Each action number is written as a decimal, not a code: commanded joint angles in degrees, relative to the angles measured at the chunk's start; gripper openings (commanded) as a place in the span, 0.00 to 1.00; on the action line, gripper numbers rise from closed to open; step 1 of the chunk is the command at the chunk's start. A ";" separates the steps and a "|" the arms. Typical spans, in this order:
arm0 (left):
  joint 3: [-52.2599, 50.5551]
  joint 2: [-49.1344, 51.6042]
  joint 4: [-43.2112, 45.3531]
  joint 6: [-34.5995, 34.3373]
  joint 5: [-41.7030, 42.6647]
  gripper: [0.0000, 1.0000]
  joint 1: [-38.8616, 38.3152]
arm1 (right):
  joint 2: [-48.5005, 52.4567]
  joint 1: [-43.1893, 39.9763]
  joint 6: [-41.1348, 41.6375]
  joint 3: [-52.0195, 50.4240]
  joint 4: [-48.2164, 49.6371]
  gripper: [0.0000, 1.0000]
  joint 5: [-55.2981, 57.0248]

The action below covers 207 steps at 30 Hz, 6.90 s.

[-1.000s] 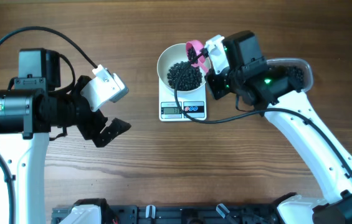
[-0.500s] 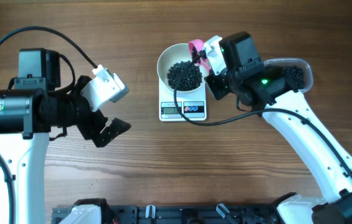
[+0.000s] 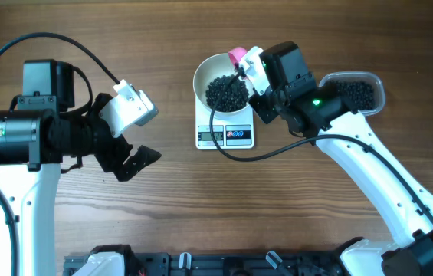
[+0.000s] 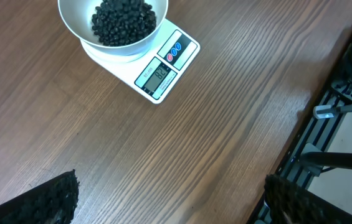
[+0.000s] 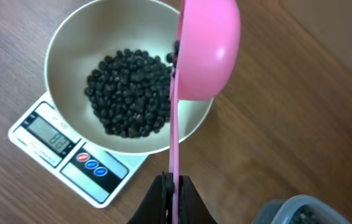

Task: Scoop item into bowl and weigh 150g on scale
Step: 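Tilt the scoop with the right gripper to pour beans into the bowl, then carry the empty scoop right back over the bean tub, then dip the pink scoop into the tub and scoop up beans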

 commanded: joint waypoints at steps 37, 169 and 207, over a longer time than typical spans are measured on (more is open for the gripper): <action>0.81 -0.57 -0.07 0.55 0.44 1.00 0.31 | -10.19 -10.34 6.29 2.34 -17.55 0.04 7.43; 0.81 -0.57 -0.07 0.55 0.44 1.00 0.31 | 13.60 -51.60 9.14 -1.16 -23.06 0.04 -33.57; 0.81 -0.57 -0.07 0.55 0.44 1.00 0.31 | 12.04 -61.64 6.40 -2.67 -23.30 0.04 -49.59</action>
